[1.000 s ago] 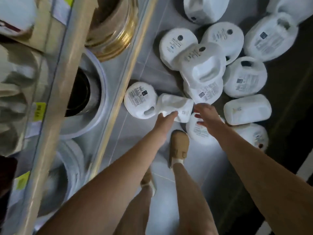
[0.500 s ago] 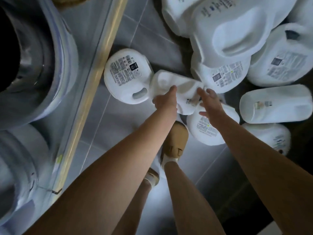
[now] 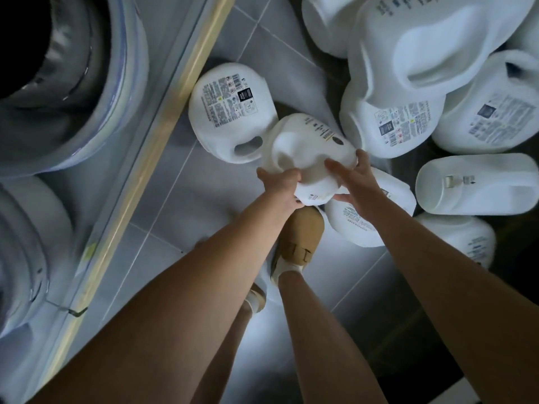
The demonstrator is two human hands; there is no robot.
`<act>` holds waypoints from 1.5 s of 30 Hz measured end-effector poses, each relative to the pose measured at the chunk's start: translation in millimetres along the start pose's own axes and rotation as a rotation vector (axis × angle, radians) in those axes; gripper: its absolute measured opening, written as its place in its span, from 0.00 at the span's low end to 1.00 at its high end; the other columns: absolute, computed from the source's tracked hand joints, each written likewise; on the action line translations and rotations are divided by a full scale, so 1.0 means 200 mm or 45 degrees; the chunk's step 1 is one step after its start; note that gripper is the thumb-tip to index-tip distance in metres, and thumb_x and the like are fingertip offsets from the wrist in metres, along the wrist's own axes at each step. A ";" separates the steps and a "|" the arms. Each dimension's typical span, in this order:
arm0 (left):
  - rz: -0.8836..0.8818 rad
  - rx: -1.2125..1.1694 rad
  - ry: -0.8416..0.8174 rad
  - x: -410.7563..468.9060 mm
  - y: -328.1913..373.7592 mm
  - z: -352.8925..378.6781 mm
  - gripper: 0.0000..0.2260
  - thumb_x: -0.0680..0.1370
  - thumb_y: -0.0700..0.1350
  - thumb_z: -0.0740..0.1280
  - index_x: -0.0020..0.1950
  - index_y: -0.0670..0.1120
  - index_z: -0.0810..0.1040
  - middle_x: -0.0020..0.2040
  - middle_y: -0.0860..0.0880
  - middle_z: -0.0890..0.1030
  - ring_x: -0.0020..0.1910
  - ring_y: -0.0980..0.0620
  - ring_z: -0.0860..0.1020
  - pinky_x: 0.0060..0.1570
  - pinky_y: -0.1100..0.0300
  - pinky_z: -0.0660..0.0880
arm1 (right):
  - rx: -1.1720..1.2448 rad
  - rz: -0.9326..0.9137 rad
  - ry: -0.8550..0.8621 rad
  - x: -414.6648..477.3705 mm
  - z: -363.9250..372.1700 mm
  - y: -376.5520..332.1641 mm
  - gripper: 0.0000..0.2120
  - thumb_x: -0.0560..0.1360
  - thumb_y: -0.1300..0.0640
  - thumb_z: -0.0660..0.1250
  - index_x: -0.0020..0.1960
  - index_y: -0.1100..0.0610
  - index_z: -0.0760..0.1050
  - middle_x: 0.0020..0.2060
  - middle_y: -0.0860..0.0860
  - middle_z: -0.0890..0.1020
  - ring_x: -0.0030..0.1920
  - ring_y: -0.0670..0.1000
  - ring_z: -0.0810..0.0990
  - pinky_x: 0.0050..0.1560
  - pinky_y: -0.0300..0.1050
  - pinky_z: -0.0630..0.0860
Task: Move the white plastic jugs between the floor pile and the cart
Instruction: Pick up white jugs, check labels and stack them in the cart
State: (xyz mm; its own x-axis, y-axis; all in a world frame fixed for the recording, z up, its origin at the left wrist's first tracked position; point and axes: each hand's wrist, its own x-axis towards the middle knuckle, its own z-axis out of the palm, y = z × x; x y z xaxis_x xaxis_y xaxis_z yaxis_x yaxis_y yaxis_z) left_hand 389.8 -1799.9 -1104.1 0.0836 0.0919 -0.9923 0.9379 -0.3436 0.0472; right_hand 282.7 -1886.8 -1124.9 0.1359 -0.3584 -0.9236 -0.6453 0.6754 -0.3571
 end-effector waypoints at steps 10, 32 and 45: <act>0.133 0.219 -0.192 -0.26 -0.01 -0.49 0.30 0.70 0.30 0.59 0.68 0.53 0.66 0.63 0.42 0.72 0.60 0.37 0.73 0.41 0.35 0.78 | -0.396 -0.225 -0.089 -0.38 0.08 -0.09 0.50 0.62 0.35 0.75 0.76 0.51 0.58 0.72 0.53 0.64 0.69 0.56 0.68 0.70 0.55 0.67; 0.584 0.271 -0.483 -2.02 -0.03 -1.49 0.23 0.66 0.34 0.63 0.60 0.48 0.76 0.51 0.47 0.81 0.56 0.46 0.78 0.54 0.48 0.77 | -0.177 -0.355 -0.551 -2.23 0.23 -0.56 0.23 0.74 0.48 0.68 0.67 0.53 0.71 0.54 0.51 0.84 0.54 0.53 0.83 0.51 0.50 0.81; 0.926 0.023 -0.118 -2.44 -0.45 -1.82 0.53 0.53 0.71 0.77 0.72 0.55 0.60 0.67 0.48 0.74 0.62 0.46 0.76 0.62 0.44 0.74 | -0.690 -0.653 -0.614 -2.95 0.39 -0.54 0.29 0.62 0.34 0.74 0.59 0.43 0.74 0.53 0.51 0.84 0.53 0.55 0.83 0.57 0.61 0.78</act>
State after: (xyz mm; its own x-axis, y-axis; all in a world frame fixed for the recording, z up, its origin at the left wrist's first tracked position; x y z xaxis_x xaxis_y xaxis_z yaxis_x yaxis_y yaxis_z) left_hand 387.3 -1473.7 -581.5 0.6537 -0.2445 -0.7162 0.6500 -0.3033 0.6968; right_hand 331.1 -1698.8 -552.0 0.7292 -0.1398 -0.6699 -0.6684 0.0644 -0.7410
